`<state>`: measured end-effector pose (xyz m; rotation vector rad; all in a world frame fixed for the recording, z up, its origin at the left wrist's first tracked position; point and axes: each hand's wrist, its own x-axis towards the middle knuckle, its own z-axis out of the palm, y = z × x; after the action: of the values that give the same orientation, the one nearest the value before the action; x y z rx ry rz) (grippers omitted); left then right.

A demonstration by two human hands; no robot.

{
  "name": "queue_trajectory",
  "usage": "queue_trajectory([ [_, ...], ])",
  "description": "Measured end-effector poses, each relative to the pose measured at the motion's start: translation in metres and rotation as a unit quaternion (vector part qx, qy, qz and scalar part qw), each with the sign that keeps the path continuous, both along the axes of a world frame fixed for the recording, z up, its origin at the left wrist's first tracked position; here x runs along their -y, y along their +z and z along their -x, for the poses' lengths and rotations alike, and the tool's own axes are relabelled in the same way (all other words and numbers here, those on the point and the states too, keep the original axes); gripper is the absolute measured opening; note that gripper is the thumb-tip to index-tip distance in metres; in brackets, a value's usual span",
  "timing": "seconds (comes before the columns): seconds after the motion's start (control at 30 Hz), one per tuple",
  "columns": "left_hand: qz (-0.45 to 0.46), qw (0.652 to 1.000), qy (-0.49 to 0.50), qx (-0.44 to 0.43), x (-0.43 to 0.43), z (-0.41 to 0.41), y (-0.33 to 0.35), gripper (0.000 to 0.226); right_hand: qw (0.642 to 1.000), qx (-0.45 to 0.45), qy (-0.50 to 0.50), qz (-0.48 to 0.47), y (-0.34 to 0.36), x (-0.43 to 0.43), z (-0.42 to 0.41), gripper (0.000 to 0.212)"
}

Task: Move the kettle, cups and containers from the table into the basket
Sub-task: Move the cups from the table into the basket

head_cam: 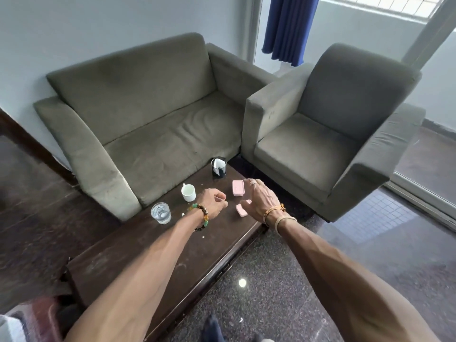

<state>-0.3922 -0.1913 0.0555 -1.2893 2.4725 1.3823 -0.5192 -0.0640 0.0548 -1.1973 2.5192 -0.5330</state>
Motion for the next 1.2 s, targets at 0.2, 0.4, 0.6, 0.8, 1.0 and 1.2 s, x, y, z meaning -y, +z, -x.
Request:
queue_trajectory([
  [0.2, -0.006, 0.999, 0.050, 0.009, 0.024, 0.005, -0.020, 0.015, 0.998, 0.032, 0.047, -0.032, -0.022, 0.040, 0.018, 0.066],
  [0.4, -0.027, 0.988, 0.149, 0.033, 0.052, -0.009, -0.057, 0.025, 0.987, 0.052, 0.141, -0.063, -0.065, 0.094, 0.026, 0.067],
  [0.6, -0.071, 0.962, 0.262, 0.030, 0.071, -0.018, -0.080, 0.025, 0.962, 0.062, 0.246, -0.096, -0.086, 0.150, 0.042, 0.072],
  [0.8, -0.106, 0.924, 0.367, 0.011, 0.080, -0.028, -0.085, 0.029, 0.945, 0.059, 0.307, -0.099, -0.099, 0.195, 0.041, 0.067],
  [1.0, -0.124, 0.896, 0.427, 0.013, 0.081, -0.054, -0.107, 0.029, 0.926, 0.079, 0.345, -0.135, -0.129, 0.215, 0.014, 0.066],
  [1.2, -0.167, 0.868, 0.468, 0.012, 0.085, -0.067, -0.177, 0.030, 0.916, 0.105, 0.333, -0.197, -0.191, 0.211, -0.006, 0.073],
])
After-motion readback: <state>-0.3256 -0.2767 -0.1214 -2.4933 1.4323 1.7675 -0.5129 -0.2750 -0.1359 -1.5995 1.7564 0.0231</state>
